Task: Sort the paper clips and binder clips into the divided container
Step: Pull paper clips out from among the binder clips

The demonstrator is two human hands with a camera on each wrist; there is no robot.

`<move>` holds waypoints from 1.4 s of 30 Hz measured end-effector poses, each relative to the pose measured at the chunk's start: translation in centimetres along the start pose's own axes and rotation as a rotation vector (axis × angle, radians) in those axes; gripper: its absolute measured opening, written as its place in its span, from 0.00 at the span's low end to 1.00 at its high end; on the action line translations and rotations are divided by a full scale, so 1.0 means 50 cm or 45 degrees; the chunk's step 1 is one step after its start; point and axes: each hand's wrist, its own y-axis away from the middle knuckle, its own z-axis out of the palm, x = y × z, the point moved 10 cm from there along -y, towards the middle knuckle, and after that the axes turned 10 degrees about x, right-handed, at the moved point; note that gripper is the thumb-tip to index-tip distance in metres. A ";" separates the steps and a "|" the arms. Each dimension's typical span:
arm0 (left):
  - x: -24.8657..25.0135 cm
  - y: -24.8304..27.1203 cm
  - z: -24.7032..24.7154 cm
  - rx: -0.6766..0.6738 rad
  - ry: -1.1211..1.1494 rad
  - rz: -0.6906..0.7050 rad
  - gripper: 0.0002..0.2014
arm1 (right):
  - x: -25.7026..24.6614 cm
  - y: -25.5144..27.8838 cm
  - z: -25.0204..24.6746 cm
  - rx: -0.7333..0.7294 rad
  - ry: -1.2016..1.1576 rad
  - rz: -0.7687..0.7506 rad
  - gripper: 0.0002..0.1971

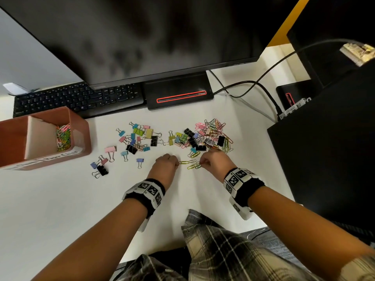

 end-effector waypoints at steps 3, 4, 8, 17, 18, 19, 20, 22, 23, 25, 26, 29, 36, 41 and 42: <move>0.000 0.003 -0.010 0.002 0.118 0.001 0.08 | -0.002 0.002 0.001 0.020 -0.005 -0.026 0.07; 0.002 0.005 -0.013 -0.003 0.170 0.005 0.07 | -0.004 0.003 0.001 0.021 -0.009 -0.039 0.07; 0.036 0.010 -0.004 -0.048 0.268 0.041 0.14 | -0.012 0.002 0.005 -0.015 -0.008 -0.124 0.07; 0.021 -0.021 -0.003 0.057 0.140 -0.082 0.07 | -0.050 -0.018 0.016 -0.023 -0.009 -0.275 0.03; 0.018 -0.024 -0.007 0.057 0.135 -0.073 0.07 | -0.055 -0.022 0.018 -0.028 0.000 -0.277 0.03; 0.015 -0.027 -0.010 0.056 0.134 -0.061 0.06 | -0.059 -0.025 0.019 -0.037 0.009 -0.277 0.04; 0.011 -0.030 -0.014 0.051 0.132 -0.055 0.06 | -0.062 -0.027 0.021 -0.050 0.013 -0.271 0.05; 0.001 -0.034 -0.020 0.027 0.138 -0.073 0.07 | -0.062 -0.031 0.022 -0.057 0.015 -0.245 0.05; -0.006 -0.035 -0.023 0.015 0.147 -0.098 0.08 | -0.061 -0.032 0.024 -0.061 0.014 -0.225 0.06; -0.018 -0.038 -0.029 -0.003 0.167 -0.138 0.09 | -0.060 -0.034 0.026 -0.080 0.003 -0.197 0.10; -0.021 -0.039 -0.030 -0.012 0.167 -0.143 0.09 | -0.060 -0.035 0.028 -0.097 0.002 -0.191 0.12; -0.028 -0.042 -0.035 -0.029 0.109 -0.125 0.08 | -0.068 -0.036 0.028 -0.113 0.017 -0.211 0.13; -0.029 -0.043 -0.038 -0.008 0.065 -0.075 0.04 | -0.078 -0.042 0.033 -0.108 0.030 -0.212 0.10; -0.021 -0.028 -0.038 -0.051 0.079 -0.062 0.06 | -0.043 -0.033 0.019 -0.057 -0.030 -0.147 0.09; -0.020 -0.023 -0.039 -0.061 0.125 -0.070 0.08 | -0.033 -0.029 0.014 -0.047 -0.044 -0.129 0.09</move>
